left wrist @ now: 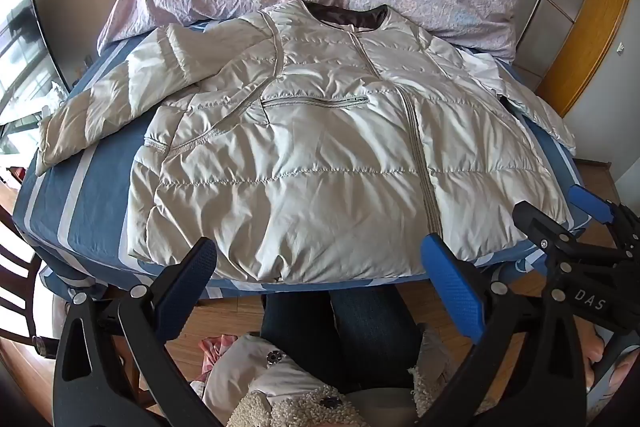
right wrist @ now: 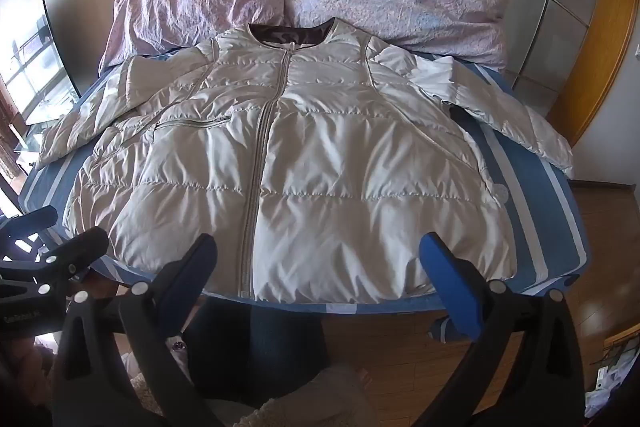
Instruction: Fold large clothes
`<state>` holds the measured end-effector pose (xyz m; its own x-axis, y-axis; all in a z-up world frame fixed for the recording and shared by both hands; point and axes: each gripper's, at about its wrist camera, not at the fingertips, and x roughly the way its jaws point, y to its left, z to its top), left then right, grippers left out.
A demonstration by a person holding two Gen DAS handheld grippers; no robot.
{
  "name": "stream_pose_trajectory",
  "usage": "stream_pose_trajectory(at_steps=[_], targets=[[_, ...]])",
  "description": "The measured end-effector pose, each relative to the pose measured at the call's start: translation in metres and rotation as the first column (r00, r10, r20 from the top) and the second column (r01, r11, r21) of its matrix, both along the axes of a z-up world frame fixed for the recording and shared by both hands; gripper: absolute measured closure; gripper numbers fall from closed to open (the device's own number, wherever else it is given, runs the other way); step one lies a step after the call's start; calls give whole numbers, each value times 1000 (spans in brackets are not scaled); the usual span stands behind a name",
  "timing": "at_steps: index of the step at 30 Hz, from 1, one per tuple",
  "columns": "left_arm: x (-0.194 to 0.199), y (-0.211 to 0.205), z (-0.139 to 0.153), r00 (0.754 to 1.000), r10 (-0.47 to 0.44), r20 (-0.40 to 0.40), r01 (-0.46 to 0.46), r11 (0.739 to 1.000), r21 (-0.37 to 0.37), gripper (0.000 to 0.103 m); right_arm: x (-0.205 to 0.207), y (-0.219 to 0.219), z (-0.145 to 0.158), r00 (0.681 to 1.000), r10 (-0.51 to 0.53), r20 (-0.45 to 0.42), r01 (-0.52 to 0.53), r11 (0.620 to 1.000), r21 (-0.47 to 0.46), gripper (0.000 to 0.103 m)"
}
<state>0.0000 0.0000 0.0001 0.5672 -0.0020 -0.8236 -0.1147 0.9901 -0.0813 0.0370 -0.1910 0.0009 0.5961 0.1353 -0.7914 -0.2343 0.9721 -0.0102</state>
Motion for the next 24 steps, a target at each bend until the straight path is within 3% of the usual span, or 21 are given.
stream_pose_trajectory(at_steps=[24], targets=[[0,0,0,1000,0,-2,0,1000,-3,1,1,-2,0,1000,-1,1,1,1000,1,2]])
